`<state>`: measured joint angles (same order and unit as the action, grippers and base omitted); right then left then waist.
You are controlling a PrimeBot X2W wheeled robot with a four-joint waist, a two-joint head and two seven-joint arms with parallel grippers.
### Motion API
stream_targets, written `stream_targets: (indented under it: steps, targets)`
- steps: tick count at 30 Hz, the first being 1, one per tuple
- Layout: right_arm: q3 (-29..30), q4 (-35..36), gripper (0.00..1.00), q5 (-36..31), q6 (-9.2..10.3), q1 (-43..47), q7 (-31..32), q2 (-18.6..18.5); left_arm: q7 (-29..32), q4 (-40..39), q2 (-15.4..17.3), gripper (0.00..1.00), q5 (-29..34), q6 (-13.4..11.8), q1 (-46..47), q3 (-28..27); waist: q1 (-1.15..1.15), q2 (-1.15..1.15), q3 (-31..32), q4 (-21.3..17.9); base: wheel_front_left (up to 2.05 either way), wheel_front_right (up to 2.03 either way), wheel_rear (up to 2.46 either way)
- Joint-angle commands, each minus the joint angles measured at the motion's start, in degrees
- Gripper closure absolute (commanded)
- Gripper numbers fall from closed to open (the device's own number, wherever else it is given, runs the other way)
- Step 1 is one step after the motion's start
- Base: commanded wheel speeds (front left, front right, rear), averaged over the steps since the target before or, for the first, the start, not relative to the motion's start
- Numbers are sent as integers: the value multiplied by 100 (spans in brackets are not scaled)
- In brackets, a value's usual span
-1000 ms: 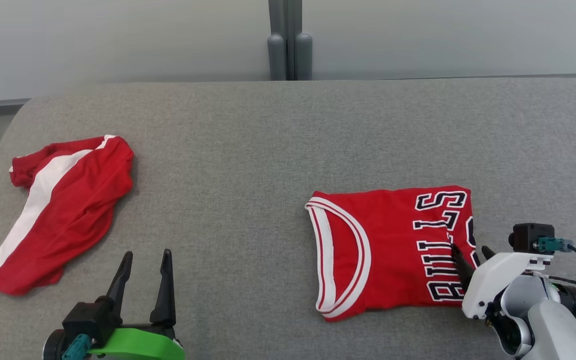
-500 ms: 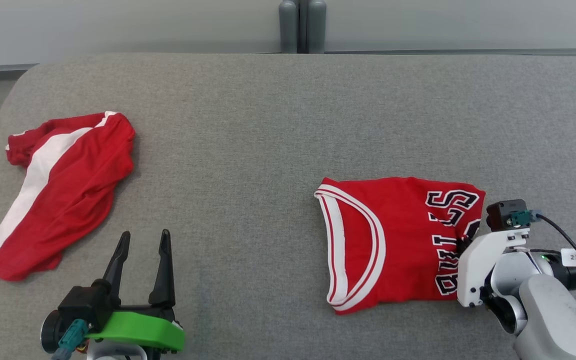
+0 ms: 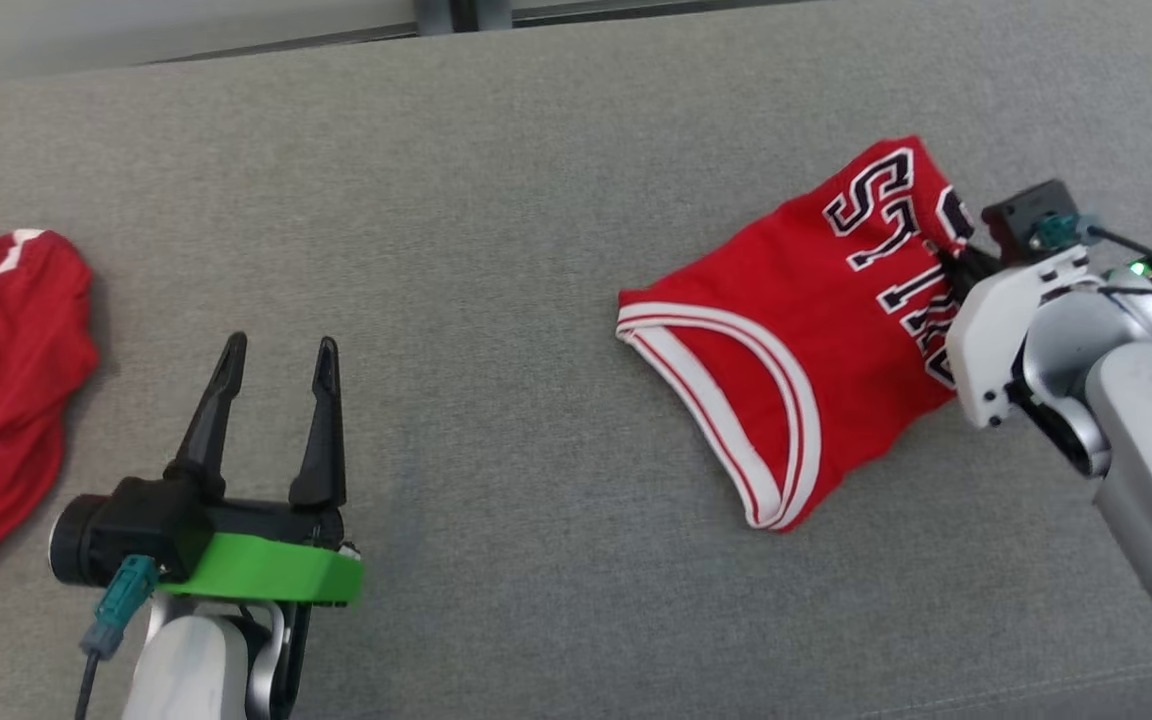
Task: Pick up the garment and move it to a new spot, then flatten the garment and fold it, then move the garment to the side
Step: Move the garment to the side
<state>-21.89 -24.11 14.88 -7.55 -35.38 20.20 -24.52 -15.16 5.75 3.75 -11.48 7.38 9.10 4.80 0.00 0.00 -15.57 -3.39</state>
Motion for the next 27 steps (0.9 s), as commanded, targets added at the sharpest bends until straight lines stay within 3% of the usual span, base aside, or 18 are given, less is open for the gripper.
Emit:
stream_targets:
  steps: [1, 6, 11, 23, 27]
  targets:
    - [84, -64, 100, -14, 12, -202, -145, -69, 3, -69, 115, 0, 35, 13, 185, 11, 0, 0, -697, -726, 0, 0, 0]
    - [495, -520, 100, -198, 12, -633, -615, -256, 2, -301, 342, 0, 106, 13, 449, 213, 0, 0, -1097, -1141, 0, 0, 0]
    - [948, -1151, 100, -471, 13, -992, -1180, -461, 2, -541, 515, 0, 128, 13, 656, 476, 0, 0, -1358, -1278, 0, 0, 0]
    - [1790, -2109, 100, -1566, 13, -1392, -2150, -1087, 3, -1216, 785, 0, 106, 13, 709, 871, 0, 0, -1822, -903, 0, 0, 0]
    - [2336, -2268, 100, -2134, 13, -1423, -2526, -1216, 3, -1432, 861, 0, 100, 13, 598, 909, 0, 0, -1948, -720, 0, 0, 0]
